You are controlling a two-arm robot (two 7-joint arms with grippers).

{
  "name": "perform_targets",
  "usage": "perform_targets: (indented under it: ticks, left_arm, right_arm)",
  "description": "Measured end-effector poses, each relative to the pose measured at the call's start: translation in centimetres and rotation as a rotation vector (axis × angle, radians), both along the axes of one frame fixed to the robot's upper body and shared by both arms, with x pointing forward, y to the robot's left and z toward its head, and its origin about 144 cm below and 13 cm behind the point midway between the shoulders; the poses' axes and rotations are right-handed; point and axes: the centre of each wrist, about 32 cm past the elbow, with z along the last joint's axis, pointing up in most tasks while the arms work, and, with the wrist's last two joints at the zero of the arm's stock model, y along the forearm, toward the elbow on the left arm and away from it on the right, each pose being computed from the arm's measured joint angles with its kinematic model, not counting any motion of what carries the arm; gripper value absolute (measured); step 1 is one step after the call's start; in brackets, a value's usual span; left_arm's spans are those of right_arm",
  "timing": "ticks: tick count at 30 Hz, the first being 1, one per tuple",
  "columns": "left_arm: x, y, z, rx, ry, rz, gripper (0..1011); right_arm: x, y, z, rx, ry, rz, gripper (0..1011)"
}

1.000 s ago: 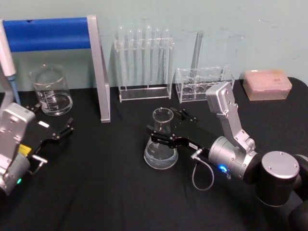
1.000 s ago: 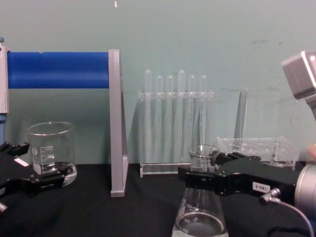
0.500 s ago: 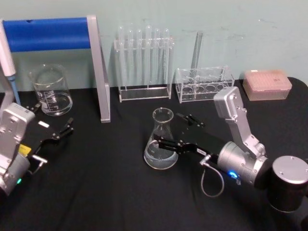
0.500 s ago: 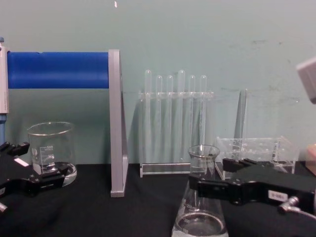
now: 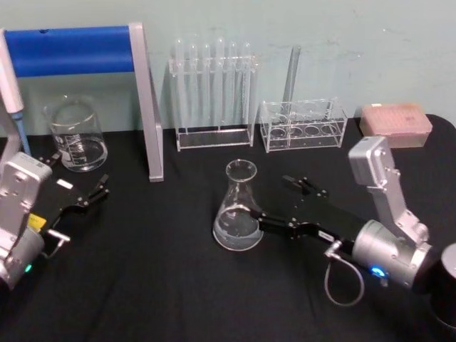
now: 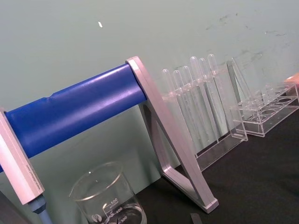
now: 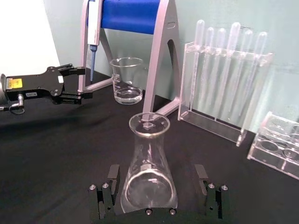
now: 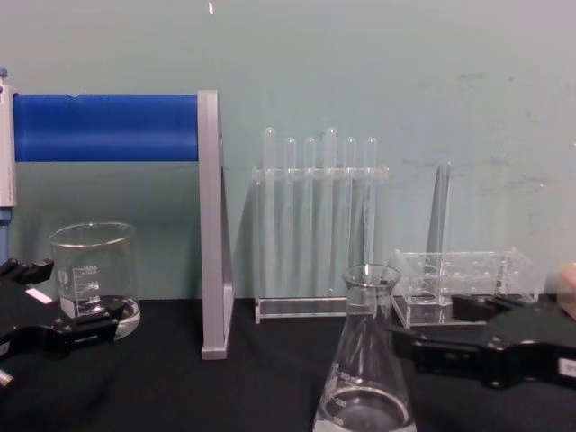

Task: Grasp the erlenmeyer flask with one hand, shake it three times, then place it back.

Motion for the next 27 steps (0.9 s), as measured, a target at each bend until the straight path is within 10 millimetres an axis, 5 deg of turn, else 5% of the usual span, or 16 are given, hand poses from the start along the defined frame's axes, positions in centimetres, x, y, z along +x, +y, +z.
perform_targets:
  ticks: [11,27]
  left_arm:
    - [0.0,0.0,0.0,0.0,0.0,0.0,1001]
    - [0.0,0.0,0.0,0.0,0.0,0.0,1001]
  right_arm:
    - [-0.9,-1.8,0.4,0.003,-0.006,-0.079,1003]
    - [0.3,-2.4,0.4,-0.058,-0.095,-0.324,1003]
